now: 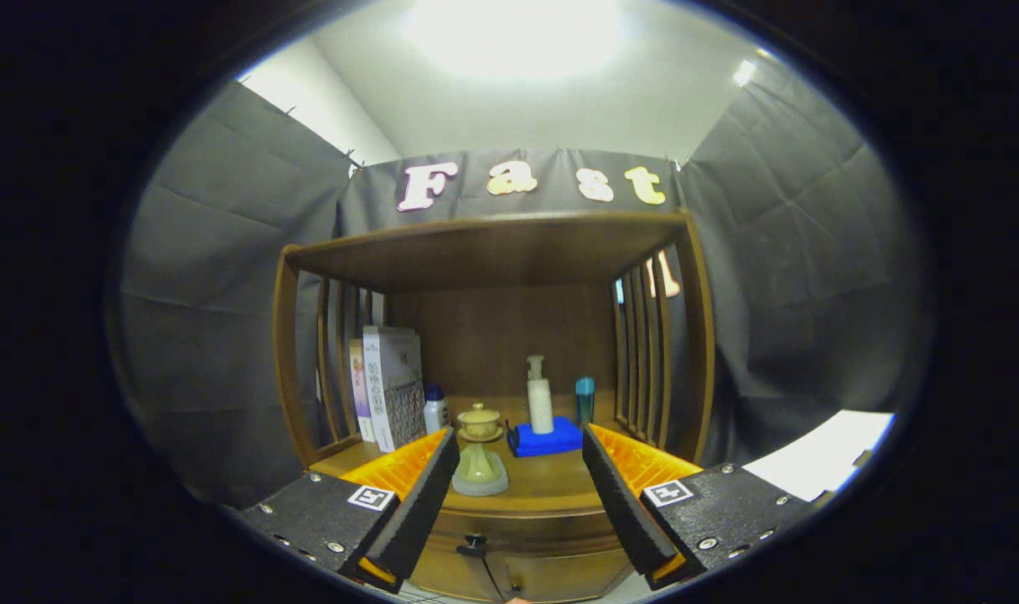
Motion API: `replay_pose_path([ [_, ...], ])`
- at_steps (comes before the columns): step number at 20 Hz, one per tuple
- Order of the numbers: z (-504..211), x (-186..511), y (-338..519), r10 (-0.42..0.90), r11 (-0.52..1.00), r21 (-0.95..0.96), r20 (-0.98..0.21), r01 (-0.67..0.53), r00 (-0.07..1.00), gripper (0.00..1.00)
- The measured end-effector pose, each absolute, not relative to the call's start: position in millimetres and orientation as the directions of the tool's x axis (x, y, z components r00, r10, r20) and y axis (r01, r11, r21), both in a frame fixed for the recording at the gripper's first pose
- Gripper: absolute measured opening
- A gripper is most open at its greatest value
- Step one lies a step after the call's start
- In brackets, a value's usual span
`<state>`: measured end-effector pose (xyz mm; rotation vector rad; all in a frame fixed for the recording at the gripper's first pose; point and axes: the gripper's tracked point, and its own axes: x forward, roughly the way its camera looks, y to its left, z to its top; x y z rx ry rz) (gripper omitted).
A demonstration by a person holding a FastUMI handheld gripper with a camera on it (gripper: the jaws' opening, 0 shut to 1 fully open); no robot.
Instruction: Pull open the drawer, take out the items inside it, and place them on the countertop above the cabinet.
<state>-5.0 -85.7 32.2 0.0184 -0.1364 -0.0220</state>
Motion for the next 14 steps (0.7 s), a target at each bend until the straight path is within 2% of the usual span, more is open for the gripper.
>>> replay_pose_path([
  [3, 63.5, -31.1, -65.7, -0.026, 1.0, 0.02, 0.18, 0.022, 0.983, 0.92],
  [6, 76.5, -47.5, -35.3, 0.024, 0.994, 0.1, 0.211, -0.046, 0.977, 0.92],
  [11, 57.2, -49.8, -21.4, 0.035, 0.997, 0.06, 0.158, -0.045, 0.987, 0.92],
  [14, 45.5, -47.0, -32.4, -0.022, 0.999, 0.029, 0.12, 0.019, 0.993, 0.92],
])
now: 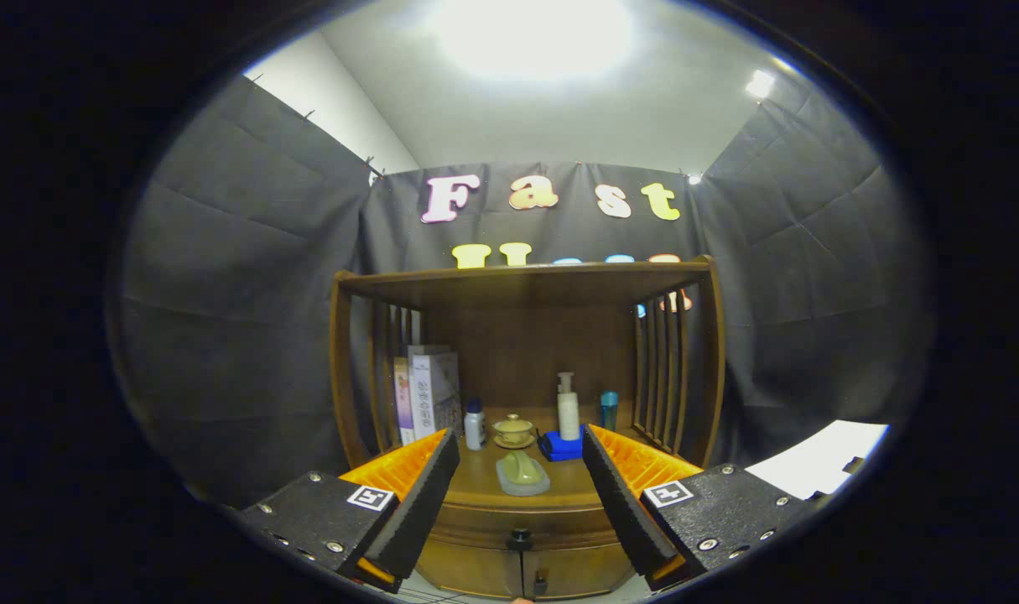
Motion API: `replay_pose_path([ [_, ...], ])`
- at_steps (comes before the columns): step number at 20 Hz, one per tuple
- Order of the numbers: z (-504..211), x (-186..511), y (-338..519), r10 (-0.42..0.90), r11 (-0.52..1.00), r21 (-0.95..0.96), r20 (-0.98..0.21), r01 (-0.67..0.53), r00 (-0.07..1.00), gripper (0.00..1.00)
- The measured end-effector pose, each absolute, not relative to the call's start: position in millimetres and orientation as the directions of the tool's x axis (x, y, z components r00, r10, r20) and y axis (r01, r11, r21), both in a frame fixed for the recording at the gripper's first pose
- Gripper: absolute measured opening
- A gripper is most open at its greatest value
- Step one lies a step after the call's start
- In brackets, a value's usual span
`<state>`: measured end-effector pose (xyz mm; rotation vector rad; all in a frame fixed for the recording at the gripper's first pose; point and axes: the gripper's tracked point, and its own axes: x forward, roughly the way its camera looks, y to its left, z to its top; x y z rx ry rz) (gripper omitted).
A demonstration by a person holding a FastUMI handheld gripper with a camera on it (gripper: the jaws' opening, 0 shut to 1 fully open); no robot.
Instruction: Pull open the drawer, take out the items inside it, and place them on the countertop above the cabinet.
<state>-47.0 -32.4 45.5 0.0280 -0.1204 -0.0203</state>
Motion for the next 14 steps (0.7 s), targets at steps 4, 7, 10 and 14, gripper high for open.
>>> replay_pose_path([
  [4, 40.0, -43.4, -45.4, -0.031, 0.998, -0.047, 0.108, 0.036, 0.994, 0.93],
  [7, 37.9, -45.2, -61.4, -0.064, 0.993, -0.097, 0.1, 0.074, 0.993, 0.93],
  [10, 36.4, -45.1, -64.6, -0.069, 0.991, -0.105, 0.099, 0.08, 0.993, 0.94],
  [14, 31.5, -43.1, -69.4, -0.085, 0.987, -0.131, 0.088, 0.096, 0.992, 0.94],
])
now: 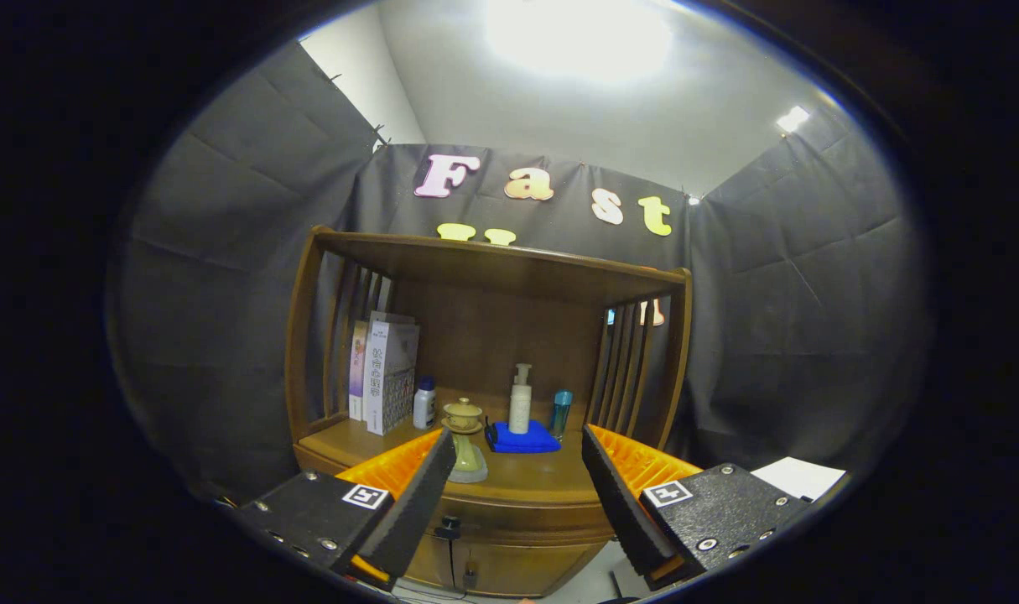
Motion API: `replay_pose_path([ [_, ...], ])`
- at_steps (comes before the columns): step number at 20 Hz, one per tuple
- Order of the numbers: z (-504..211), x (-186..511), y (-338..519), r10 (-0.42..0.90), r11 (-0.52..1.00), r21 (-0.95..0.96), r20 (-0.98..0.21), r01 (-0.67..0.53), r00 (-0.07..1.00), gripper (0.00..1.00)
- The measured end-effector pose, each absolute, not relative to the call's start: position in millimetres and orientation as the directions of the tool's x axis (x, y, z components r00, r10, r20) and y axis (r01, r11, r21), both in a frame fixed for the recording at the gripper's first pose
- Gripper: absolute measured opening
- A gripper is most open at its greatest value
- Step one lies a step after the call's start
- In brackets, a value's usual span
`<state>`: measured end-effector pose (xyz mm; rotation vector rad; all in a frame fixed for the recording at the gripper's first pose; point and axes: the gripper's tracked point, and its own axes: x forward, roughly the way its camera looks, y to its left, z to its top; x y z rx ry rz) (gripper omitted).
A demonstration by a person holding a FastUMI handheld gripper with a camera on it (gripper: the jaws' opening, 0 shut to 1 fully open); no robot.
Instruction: Pull open the drawer, take out the items inside it, and place them on the countertop above the cabinet.
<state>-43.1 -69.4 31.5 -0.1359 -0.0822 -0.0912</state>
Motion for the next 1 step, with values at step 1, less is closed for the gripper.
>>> replay_pose_path([
  [1, 30.1, -42.4, -69.1, -0.085, 0.986, -0.136, 0.084, 0.096, 0.993, 0.94],
])
